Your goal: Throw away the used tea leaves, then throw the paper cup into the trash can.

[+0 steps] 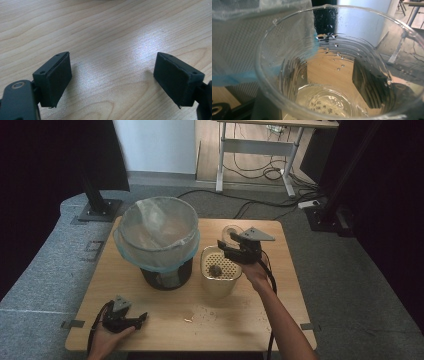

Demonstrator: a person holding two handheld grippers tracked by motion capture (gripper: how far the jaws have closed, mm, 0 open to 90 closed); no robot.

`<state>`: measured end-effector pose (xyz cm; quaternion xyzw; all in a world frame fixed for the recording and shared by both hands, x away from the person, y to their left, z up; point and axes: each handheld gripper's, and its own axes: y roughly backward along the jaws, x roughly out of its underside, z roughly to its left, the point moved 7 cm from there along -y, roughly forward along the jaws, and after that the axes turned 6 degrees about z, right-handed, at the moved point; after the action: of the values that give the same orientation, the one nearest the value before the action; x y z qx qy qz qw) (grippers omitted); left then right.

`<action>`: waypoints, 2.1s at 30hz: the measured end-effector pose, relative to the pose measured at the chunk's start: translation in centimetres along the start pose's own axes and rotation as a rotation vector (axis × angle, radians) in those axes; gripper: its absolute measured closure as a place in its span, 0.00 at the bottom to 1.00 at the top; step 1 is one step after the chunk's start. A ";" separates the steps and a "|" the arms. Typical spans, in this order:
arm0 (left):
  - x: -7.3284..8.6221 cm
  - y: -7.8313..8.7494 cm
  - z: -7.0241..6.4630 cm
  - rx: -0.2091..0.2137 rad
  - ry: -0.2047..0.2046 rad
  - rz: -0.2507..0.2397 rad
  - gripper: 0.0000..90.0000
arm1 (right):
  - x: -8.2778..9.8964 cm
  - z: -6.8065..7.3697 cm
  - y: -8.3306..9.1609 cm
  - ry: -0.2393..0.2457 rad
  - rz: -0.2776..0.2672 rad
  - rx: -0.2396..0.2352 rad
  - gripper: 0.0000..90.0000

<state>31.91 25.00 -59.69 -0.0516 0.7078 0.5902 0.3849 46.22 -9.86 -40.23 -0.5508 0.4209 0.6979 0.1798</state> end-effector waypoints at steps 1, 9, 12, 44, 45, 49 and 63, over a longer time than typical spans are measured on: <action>0.0 0.0 0.0 0.000 0.000 0.000 0.16 | -0.2 0.0 0.1 0.002 -0.006 0.004 0.44; 0.0 0.0 0.0 0.001 0.001 0.000 0.16 | -2.5 0.9 0.7 0.023 -0.040 -0.005 0.44; 0.0 0.0 0.0 0.001 0.001 0.000 0.16 | -3.5 1.2 0.8 0.030 -0.053 -0.009 0.44; 0.0 0.0 0.0 0.003 -0.002 0.001 0.15 | -15.5 12.8 -8.6 0.102 0.002 -0.182 0.24; 0.0 0.0 0.0 0.004 -0.003 0.001 0.15 | -15.6 13.0 -9.2 0.092 0.029 -0.189 0.18; 0.0 0.0 0.0 0.006 -0.007 0.000 0.15 | -15.3 13.3 -10.4 0.090 0.082 -0.170 0.13; 0.0 0.0 0.0 0.007 -0.007 0.001 0.15 | -12.4 10.5 -4.4 0.115 -0.022 -0.155 0.18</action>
<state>31.96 24.98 -59.70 -0.0479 0.7083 0.5882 0.3874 46.99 3.55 -30.16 -0.6067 0.3693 0.6937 0.1200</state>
